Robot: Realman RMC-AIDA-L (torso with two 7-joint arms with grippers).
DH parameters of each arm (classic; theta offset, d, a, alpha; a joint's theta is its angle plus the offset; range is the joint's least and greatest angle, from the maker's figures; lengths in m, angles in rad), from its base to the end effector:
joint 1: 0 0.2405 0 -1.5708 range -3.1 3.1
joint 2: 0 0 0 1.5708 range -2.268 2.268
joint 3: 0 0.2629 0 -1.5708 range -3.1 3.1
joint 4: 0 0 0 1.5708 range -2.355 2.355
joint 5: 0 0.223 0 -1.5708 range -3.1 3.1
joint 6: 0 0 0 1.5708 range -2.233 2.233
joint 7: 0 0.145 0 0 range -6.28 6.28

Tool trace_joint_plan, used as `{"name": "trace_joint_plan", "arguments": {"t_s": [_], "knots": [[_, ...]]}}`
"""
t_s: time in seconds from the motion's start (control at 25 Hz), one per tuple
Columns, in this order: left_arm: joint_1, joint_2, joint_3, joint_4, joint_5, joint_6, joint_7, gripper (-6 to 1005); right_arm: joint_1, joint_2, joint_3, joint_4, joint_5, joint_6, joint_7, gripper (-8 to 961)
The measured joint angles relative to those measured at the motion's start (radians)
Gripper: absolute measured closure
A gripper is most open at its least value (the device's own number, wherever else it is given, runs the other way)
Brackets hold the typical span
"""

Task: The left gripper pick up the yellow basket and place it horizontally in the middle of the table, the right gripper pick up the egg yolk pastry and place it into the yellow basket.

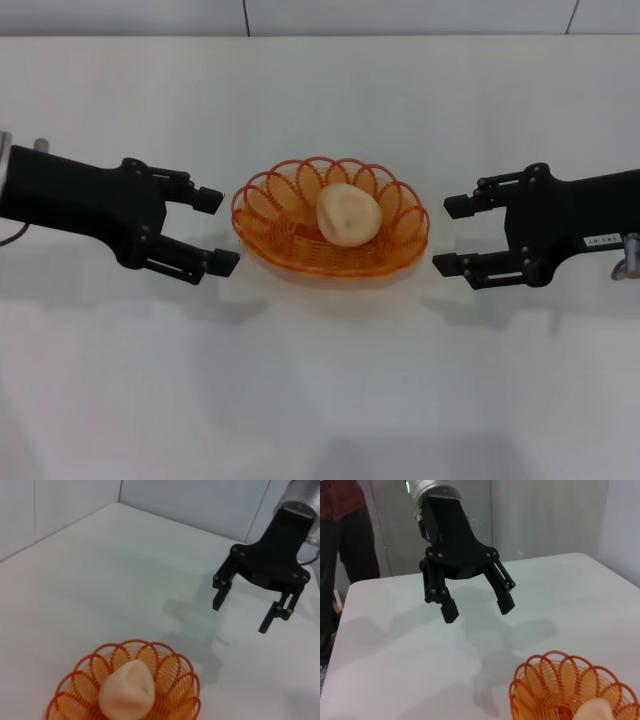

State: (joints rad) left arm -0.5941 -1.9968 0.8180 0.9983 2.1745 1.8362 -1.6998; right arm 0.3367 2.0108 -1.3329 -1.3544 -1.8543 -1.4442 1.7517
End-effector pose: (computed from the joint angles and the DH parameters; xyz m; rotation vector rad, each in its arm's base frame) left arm -0.2319 0.3507 0.0563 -3.0284 -0.5386 -0.2858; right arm 0.1862 0.3334 0.0167 -2.8963 0.2088 0.3307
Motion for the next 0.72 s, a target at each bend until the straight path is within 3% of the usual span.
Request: {"name": "trace_joint_plan", "arguments": {"t_s": [0.72], "knots": [[0.013,0.001,0.003,0.007,-0.001,0.019,0.003,124,0.003,0.0,-0.016,0.002,0.0,0.001,0.002,315]]}}
